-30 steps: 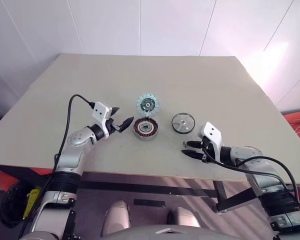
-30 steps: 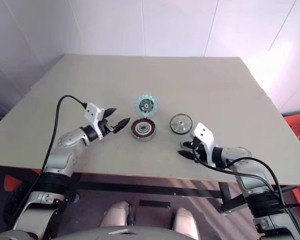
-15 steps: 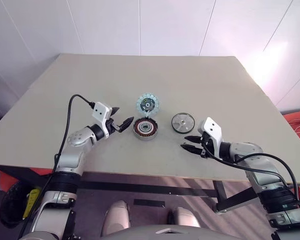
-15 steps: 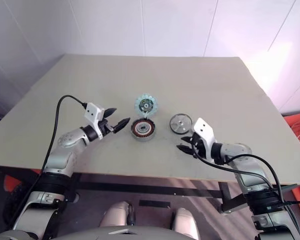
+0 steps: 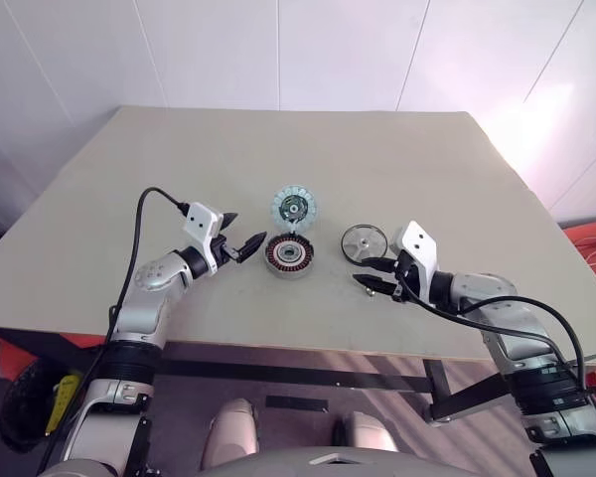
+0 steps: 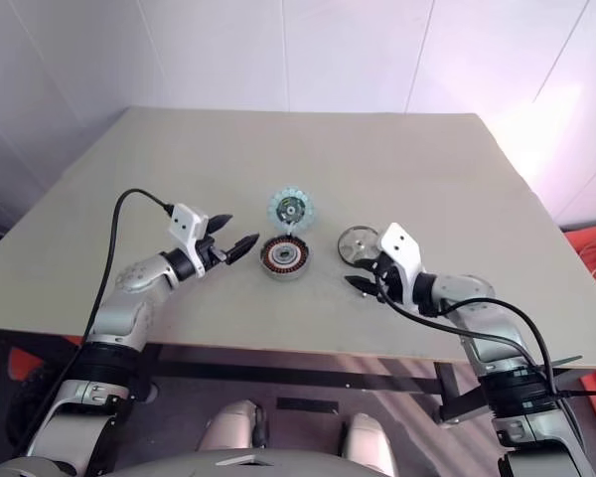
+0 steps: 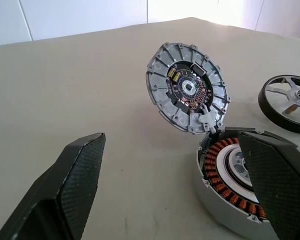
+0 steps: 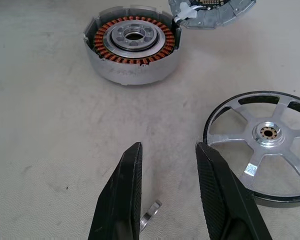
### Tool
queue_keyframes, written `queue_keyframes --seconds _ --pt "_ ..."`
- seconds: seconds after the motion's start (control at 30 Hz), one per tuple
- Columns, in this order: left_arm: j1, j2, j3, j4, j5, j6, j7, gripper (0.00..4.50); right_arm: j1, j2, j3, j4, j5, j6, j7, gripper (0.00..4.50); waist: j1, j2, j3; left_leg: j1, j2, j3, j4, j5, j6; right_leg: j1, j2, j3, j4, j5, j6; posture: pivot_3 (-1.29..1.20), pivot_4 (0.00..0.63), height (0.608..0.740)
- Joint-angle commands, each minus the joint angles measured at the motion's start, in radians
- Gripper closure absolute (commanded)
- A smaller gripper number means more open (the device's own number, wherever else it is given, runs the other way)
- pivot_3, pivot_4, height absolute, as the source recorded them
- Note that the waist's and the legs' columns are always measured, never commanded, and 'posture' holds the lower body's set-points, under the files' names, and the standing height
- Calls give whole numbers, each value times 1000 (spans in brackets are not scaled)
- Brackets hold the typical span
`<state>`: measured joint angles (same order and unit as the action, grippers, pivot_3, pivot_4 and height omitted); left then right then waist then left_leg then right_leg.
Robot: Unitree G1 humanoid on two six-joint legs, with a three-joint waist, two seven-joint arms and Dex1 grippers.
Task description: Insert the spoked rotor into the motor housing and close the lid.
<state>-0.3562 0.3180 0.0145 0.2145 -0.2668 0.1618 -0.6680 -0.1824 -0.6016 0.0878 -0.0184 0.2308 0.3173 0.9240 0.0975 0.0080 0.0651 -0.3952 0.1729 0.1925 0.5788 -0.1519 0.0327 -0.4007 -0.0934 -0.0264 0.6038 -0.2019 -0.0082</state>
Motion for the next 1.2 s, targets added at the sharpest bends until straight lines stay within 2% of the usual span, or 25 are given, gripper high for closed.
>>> queue_keyframes --seconds 0.03,0.2,0.87,1.1,1.2 --pt "-24 10 22 -20 -7 -15 1 0 17 -16 -18 -42 16 0 13 2635 0 0 0 0 0 0 0 0 0 0 0 0 0 0 0 0 0 740" --pt "-24 12 23 -19 -7 -16 2 0 39 -26 -20 -29 6 -11 15 2635 -1 0 0 0 0 0 0 0 0 0 0 0 0 0 0 0 0 740" --pt "-22 12 23 -25 -4 -19 5 0 -28 -27 -24 129 -50 -110 -7 2635 -2 0 0 0 0 0 0 0 0 0 0 0 0 0 0 0 0 740" --pt "-20 11 22 -25 -3 -20 6 0 -17 -26 -44 86 -8 -75 7 2635 -2 0 0 0 0 0 0 0 0 0 0 0 0 0 0 0 0 740" --pt "-21 11 22 -24 -3 -19 7 0 15 -38 -53 3 50 -14 45 2635 -1 0 0 0 0 0 0 0 0 0 0 0 0 0 0 0 0 740"
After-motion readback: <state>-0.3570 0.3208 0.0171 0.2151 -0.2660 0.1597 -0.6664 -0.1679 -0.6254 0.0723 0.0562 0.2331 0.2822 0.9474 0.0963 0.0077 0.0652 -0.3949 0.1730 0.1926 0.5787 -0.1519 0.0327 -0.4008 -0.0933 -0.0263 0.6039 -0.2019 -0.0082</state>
